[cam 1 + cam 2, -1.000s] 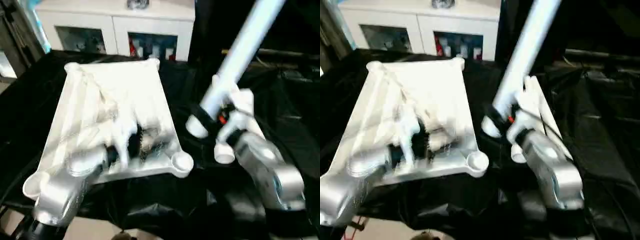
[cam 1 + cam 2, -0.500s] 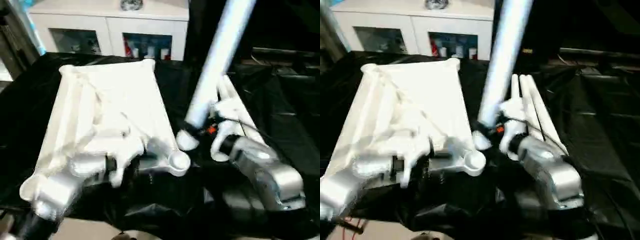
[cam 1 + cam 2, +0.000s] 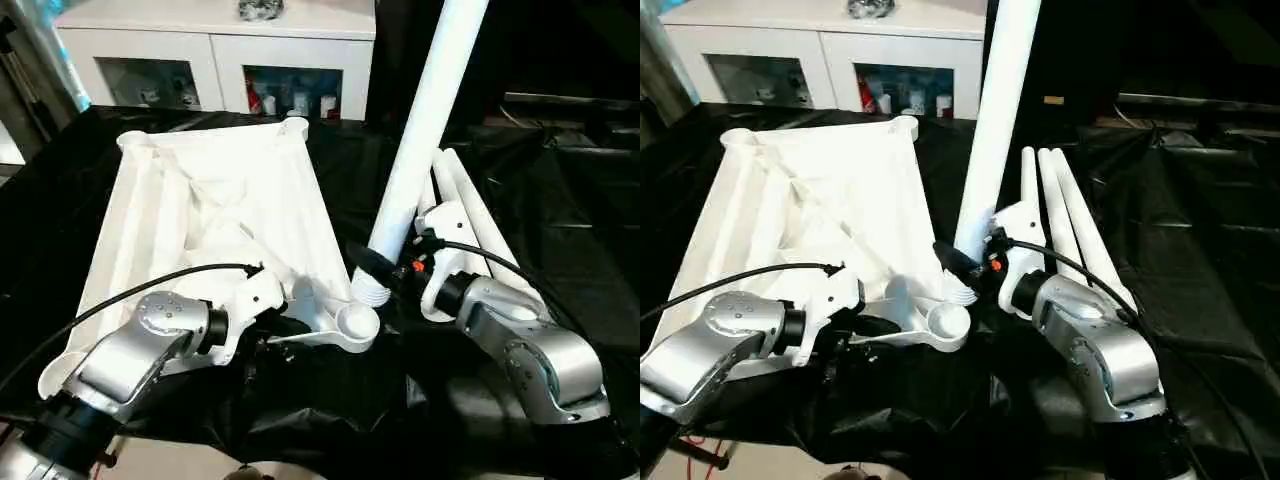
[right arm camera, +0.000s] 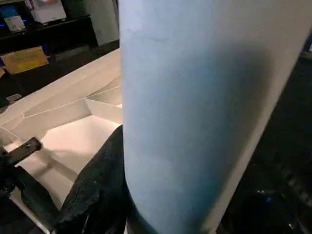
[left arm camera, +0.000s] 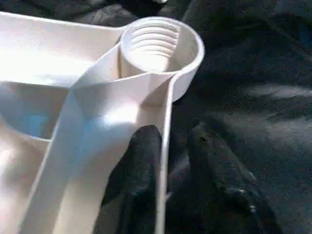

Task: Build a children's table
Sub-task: Pick table leg, then insert table leg to table base

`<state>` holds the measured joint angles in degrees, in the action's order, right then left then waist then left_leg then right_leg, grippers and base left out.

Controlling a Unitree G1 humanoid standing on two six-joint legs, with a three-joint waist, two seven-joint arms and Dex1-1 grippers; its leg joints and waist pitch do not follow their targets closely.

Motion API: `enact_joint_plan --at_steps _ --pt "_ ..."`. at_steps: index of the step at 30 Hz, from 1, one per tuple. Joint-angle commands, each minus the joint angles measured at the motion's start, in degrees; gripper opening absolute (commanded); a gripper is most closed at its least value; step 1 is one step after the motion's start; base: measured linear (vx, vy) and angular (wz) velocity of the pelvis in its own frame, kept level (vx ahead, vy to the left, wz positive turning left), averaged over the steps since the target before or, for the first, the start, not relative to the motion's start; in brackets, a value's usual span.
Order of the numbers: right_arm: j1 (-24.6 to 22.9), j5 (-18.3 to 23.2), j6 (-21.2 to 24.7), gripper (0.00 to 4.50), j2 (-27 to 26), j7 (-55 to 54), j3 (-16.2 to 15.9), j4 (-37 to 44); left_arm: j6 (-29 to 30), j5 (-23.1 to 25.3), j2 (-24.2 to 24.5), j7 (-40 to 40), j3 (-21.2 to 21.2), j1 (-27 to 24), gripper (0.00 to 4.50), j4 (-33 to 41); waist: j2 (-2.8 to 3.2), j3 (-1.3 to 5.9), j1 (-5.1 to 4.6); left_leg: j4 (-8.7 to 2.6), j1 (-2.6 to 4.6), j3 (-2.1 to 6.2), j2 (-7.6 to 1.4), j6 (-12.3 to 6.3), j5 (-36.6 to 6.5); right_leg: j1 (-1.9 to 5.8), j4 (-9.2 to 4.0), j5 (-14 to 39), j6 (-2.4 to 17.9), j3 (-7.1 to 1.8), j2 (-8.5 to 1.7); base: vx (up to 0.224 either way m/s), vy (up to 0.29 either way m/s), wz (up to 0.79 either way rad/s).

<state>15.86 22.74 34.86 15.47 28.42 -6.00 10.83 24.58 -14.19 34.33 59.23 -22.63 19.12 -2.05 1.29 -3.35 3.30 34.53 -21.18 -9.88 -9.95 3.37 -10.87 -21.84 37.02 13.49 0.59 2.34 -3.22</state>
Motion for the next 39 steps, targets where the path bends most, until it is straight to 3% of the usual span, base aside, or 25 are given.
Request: enact_joint_plan --at_steps 1,12,19,24,25,29,34,39 --pt "-0.11 -0.17 0.3 1.9 0.12 -0.38 0.89 0.15 -0.48 1.35 0.01 0.25 -0.36 1.2 0.94 -0.73 0.99 3.8 -0.04 -3.92 0.71 1.11 -2.55 1.77 -8.63 2.61 -4.53 1.01 11.65 -2.91 -4.04 0.0 0.0 0.0" --pt "0.47 -0.33 0.71 1.9 0.15 0.0 0.18 -0.54 -0.84 3.34 -0.32 0.64 -0.88 1.64 0.0 -2.9 0.52 3.77 0.07 -3.88 0.62 1.05 -2.59 1.01 -7.78 2.72 -4.47 1.48 12.06 -2.92 -4.23 0.0 0.0 0.0" --pt "1.84 -0.45 1.26 1.9 1.5 1.43 -0.13 -1.93 -1.24 7.31 1.13 0.97 -3.13 1.94 0.0 -3.2 0.18 3.66 0.06 -3.86 0.63 0.96 -2.65 0.57 -7.43 2.59 -4.62 2.86 11.78 -2.99 -4.29 0.0 0.0 0.0" --pt "2.07 -0.66 1.26 1.9 2.22 2.04 -0.07 -2.49 -2.07 6.28 0.01 0.69 -1.75 1.56 0.0 -2.37 0.08 3.69 0.0 -3.85 0.6 0.96 -2.61 0.64 -7.75 2.6 -4.65 3.62 11.58 -2.97 -4.28 0.0 0.0 0.0" --pt "2.12 -0.72 1.27 1.9 2.24 2.11 -0.05 -2.56 -1.95 6.19 -0.14 0.67 -1.63 1.68 0.28 -2.41 0.16 3.75 0.03 -3.81 0.59 0.96 -2.63 0.56 -7.4 2.6 -4.59 3.05 11.68 -2.97 -4.27 0.0 0.0 0.0" --pt "2.14 -0.75 1.3 1.9 2.35 2.23 -0.09 -2.55 -1.25 4.38 -1.21 0.89 -0.35 1.95 0.68 -2.24 0.27 3.77 0.1 -3.8 0.66 0.95 -2.63 0.61 -7.46 2.51 -4.56 2.56 12.0 -2.92 -4.23 0.0 0.0 0.0" --pt "2.03 -0.74 1.13 1.9 2.45 2.36 -0.11 -2.53 -0.19 2.27 -1.27 2.39 1.09 2.21 0.72 -2.62 0.29 3.86 0.16 -3.7 0.57 0.92 -2.53 0.34 -6.78 2.63 -4.44 1.16 12.19 -2.92 -4.24 0.0 0.0 0.0" --pt "1.63 -0.94 1.2 1.9 2.33 2.58 -0.29 -2.1 -1.42 3.74 -0.16 2.82 1.01 2.25 0.72 -4.59 0.29 3.77 0.12 -3.81 0.61 0.97 -2.57 0.47 -7.72 2.6 -4.59 2.6 11.96 -2.91 -4.22 0.0 0.0 0.0"
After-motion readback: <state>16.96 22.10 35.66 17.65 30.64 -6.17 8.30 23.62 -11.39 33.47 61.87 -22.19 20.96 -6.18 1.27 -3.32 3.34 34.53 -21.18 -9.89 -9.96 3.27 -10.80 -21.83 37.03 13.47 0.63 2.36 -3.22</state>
